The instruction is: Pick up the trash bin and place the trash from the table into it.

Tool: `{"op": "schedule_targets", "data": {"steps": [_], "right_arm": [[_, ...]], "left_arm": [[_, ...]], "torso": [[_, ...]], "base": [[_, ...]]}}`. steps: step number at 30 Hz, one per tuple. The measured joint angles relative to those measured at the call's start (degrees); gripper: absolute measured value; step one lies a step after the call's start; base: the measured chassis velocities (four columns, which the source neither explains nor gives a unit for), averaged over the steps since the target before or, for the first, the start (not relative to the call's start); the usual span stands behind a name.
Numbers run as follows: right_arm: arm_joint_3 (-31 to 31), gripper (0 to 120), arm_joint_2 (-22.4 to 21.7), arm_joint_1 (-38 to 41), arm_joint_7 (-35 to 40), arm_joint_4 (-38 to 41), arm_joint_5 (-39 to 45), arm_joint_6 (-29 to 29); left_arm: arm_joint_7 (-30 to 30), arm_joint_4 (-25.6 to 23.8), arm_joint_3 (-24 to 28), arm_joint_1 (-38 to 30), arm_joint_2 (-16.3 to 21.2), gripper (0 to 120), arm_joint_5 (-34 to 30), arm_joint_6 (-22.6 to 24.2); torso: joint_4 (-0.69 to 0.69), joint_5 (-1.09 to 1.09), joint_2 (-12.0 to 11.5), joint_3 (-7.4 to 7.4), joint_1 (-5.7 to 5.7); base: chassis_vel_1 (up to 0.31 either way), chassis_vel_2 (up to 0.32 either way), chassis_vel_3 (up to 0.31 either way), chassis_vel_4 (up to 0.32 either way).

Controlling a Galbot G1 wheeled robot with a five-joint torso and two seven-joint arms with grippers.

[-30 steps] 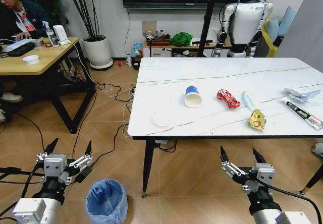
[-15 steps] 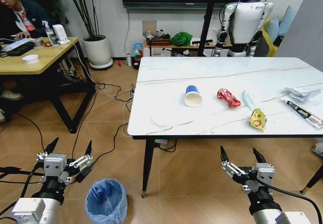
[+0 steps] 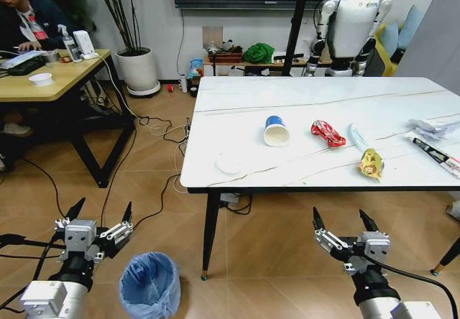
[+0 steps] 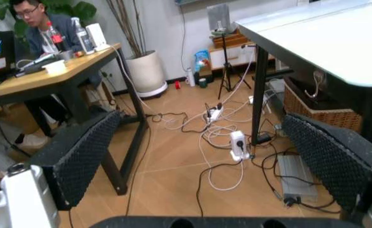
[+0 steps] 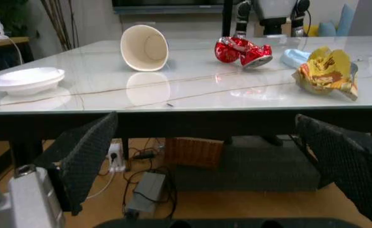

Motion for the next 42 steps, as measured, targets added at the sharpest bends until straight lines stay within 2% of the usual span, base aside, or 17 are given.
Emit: {"op": "schedule_targets", "data": {"steps": [24,36,42], "right_arm": [[-0.2,100,0.0,-0.8,0.0,-0.1,-1.0,0.9],[-1.3,100,0.0,-1.2,0.0,0.0,-1.2,0.9],[-1.2,100,0.0,-1.4,0.0,0.1,-1.1,0.8]], "left_arm": [[0.3,-0.2,0.0,0.0,0.1,100,-0.2,0.0],[1.2,0.2,0.1,-0.3,0.2,100,-7.1,-0.1],[1.4,0.2,0.0,-0.7,0.4,100,-7.6,0.5]], "torso": [[0.0,0.0,-6.1,-3.55,-2.56],[0.0,0.0,-9.1,-5.34,-3.83],[0.0,0.0,-10.7,-6.23,-4.45]], "base": [[0.0,0.0,0.0,0.0],[0.0,0.0,0.0,0.0],[0.0,0.0,0.0,0.0]]}}
